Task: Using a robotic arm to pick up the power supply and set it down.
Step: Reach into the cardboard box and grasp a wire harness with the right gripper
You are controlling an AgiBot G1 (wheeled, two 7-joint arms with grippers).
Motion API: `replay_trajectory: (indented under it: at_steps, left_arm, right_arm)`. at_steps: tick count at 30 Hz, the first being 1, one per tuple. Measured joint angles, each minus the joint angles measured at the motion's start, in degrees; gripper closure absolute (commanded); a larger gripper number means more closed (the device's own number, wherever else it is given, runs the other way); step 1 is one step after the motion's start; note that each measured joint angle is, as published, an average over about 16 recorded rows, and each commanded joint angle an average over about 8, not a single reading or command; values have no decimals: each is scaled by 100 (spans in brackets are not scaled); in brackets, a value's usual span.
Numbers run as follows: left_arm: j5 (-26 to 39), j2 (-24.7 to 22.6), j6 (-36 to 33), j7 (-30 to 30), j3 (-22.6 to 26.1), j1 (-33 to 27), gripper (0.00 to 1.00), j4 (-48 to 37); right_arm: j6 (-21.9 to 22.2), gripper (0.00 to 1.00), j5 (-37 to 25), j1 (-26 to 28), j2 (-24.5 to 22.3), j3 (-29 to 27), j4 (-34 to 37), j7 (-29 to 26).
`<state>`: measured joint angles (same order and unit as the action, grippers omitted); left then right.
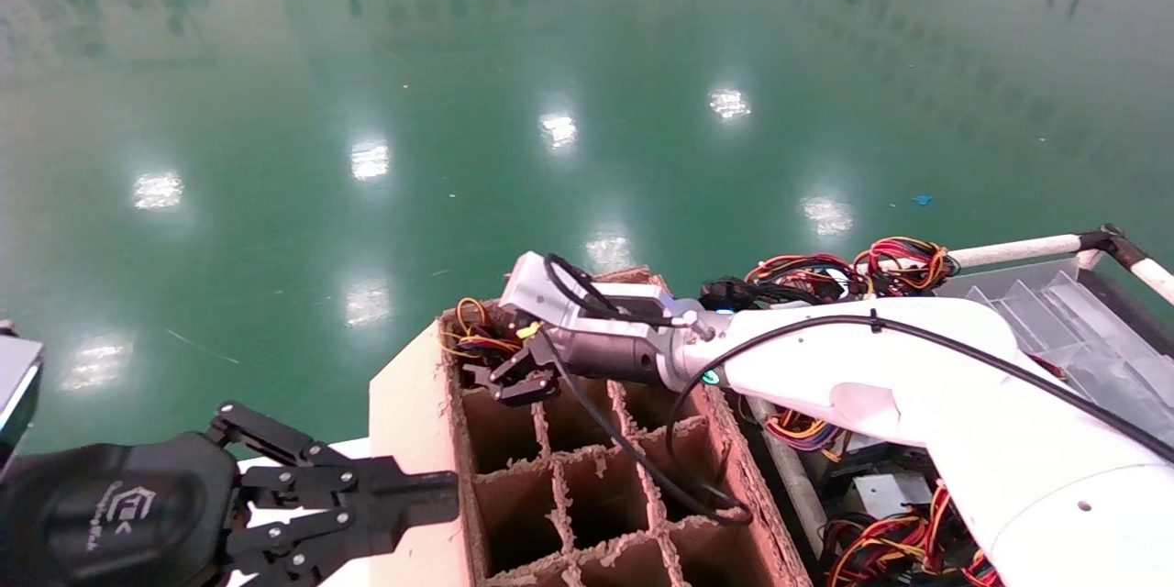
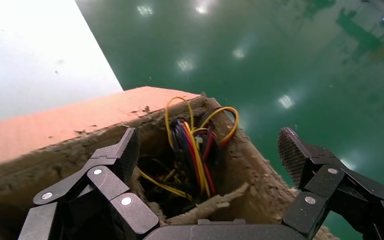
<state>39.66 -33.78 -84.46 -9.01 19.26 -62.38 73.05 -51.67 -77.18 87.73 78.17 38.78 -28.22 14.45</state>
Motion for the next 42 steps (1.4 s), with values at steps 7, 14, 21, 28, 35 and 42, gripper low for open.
replay_trajectory:
  at_steps: [7,14,21,28,35,42]
  left_arm:
    - [-1,0,0,0,1,0,0,0]
    - [-1,1,1,1,2,0,0,0]
    - [-2,1,1,1,3,-1,0,0]
    - [-2,1,1,2,4,-1,0,0]
    - [-3,2,2,2,4,-1,0,0]
    - [-4,2,2,3,5,-1,0,0]
  right_arm:
    - [250,100,288,61,14,509,67,-70]
    - [474,100,635,78,20,968,52,-113]
    - [663,100,1020,88,24,1376,52,-133]
    - [826,100,1382,104,24,1747,89,-127]
    - [963,100,1703,117,24,2077,150,-100]
    - [1075,100,2005,121,23,2359,208,-65]
